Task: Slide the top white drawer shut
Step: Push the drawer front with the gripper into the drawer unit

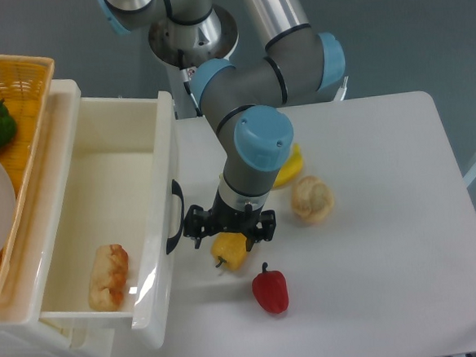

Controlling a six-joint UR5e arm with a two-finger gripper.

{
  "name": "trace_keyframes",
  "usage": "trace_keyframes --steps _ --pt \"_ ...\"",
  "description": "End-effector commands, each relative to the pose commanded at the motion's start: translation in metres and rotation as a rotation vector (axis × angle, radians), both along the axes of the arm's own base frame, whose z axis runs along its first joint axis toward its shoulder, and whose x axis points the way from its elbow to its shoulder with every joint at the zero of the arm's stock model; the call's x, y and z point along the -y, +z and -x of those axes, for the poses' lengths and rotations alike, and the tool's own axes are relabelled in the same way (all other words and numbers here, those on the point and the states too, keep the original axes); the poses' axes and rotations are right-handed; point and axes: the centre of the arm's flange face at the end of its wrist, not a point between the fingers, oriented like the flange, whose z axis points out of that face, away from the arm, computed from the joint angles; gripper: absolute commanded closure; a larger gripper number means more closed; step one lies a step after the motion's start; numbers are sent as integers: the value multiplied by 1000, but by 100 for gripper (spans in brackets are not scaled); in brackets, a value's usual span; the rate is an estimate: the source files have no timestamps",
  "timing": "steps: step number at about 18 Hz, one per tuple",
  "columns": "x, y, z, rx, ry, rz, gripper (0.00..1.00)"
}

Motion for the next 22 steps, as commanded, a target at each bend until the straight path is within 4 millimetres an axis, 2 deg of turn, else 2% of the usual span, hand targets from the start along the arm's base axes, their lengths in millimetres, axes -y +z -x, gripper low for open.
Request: trace_keyframes --steps 7,22 --pt "0 5 -3 -1 6 -4 0" --pt "-16 8 -31 3 -26 -1 0"
